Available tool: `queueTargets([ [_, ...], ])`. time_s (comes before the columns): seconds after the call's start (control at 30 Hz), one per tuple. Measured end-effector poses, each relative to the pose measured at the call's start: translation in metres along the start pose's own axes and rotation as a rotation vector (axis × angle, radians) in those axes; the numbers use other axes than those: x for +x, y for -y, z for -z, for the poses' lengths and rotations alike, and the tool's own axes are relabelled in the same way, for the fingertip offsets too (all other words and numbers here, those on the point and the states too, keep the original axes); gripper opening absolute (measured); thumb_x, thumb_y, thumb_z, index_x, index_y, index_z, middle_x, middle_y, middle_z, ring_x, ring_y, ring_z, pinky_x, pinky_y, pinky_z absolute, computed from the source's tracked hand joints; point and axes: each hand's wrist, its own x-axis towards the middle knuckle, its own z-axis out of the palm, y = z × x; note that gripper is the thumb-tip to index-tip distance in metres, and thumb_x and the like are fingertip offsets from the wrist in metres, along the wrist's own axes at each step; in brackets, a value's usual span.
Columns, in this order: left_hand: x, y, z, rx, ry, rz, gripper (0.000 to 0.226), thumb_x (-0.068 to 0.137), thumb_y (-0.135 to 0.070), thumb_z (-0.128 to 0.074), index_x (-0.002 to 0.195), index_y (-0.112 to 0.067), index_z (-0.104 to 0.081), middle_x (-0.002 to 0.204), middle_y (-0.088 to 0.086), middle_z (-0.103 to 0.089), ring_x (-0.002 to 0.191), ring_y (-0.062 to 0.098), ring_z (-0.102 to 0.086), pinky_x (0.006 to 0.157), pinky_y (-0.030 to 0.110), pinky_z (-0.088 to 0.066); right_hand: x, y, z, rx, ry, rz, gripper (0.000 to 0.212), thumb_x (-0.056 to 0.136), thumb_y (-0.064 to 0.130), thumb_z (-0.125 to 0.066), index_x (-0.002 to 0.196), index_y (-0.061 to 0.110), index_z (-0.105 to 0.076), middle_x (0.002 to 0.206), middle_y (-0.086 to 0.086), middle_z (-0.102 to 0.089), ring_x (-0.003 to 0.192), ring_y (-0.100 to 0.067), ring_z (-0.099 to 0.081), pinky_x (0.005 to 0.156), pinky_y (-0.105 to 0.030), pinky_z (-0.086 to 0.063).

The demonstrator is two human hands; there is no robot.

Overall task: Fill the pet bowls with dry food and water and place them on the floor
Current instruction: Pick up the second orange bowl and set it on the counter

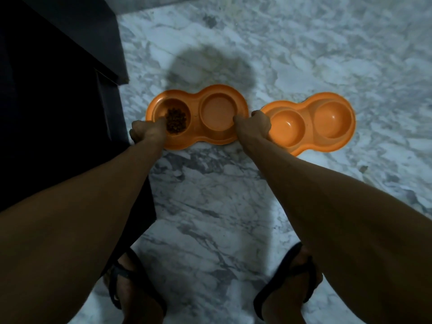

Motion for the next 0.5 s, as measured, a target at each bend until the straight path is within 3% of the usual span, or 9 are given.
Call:
queueTargets([
  [0.1, -0.036, -0.01, -0.012, 0.016, -0.059, -0.042, 0.071, 0.086, -0.044, -0.062, 0.14, -0.004, -0.039, 0.142, 0.015, -0.042, 0.128, 0.031, -0.047, 0.1, 0.044, -0.043, 0.0, 0.003, 0.034, 0.024, -0.054, 0.045, 0.041, 0.087, 0.031, -0.063, 0.118, 0.004, -0.061, 0.128, -0.014, -0.058, 0.116, -0.031, -0.056, 0.078, -0.027, -0.035],
  [0.17, -0.062, -0.012, -0.027, 0.009, -0.092, -0.106, 0.069, 0.084, -0.046, -0.059, 0.134, -0.002, -0.045, 0.138, 0.018, -0.047, 0.126, 0.035, -0.049, 0.1, 0.043, -0.044, 0.005, 0.001, 0.061, 0.024, -0.103, 0.066, 0.032, 0.087, 0.029, -0.061, 0.109, 0.007, -0.062, 0.126, -0.016, -0.058, 0.116, -0.033, -0.055, 0.081, -0.03, -0.039],
  [0.23, -0.089, -0.01, -0.046, -0.05, -0.068, -0.159, 0.074, 0.073, -0.051, -0.06, 0.129, -0.003, -0.053, 0.131, 0.018, -0.056, 0.121, 0.034, -0.056, 0.098, 0.041, -0.048, 0.015, -0.007, 0.091, 0.01, -0.125, 0.049, 0.037, 0.089, 0.028, -0.057, 0.119, 0.007, -0.06, 0.132, -0.014, -0.052, 0.122, -0.032, -0.051, 0.095, -0.036, -0.043],
  [0.4, -0.15, 0.004, -0.112, -0.075, 0.166, -0.138, 0.079, 0.071, -0.052, -0.066, 0.135, -0.008, -0.05, 0.136, 0.015, -0.055, 0.127, 0.035, -0.05, 0.104, 0.042, -0.042, 0.056, -0.053, 0.156, -0.139, -0.246, -0.013, 0.05, 0.087, 0.034, -0.059, 0.129, 0.006, -0.054, 0.139, -0.018, -0.044, 0.131, -0.037, -0.041, 0.105, -0.038, -0.034],
  [0.5, -0.174, 0.016, -0.151, -0.053, 0.361, -0.012, 0.098, 0.076, -0.054, -0.07, 0.151, -0.009, -0.026, 0.149, 0.014, -0.041, 0.134, 0.033, -0.043, 0.107, 0.046, -0.042, 0.082, -0.082, 0.178, -0.176, -0.218, -0.179, 0.064, 0.086, 0.037, -0.063, 0.139, 0.007, -0.041, 0.146, -0.015, -0.035, 0.134, -0.037, -0.037, 0.106, -0.043, -0.035],
])
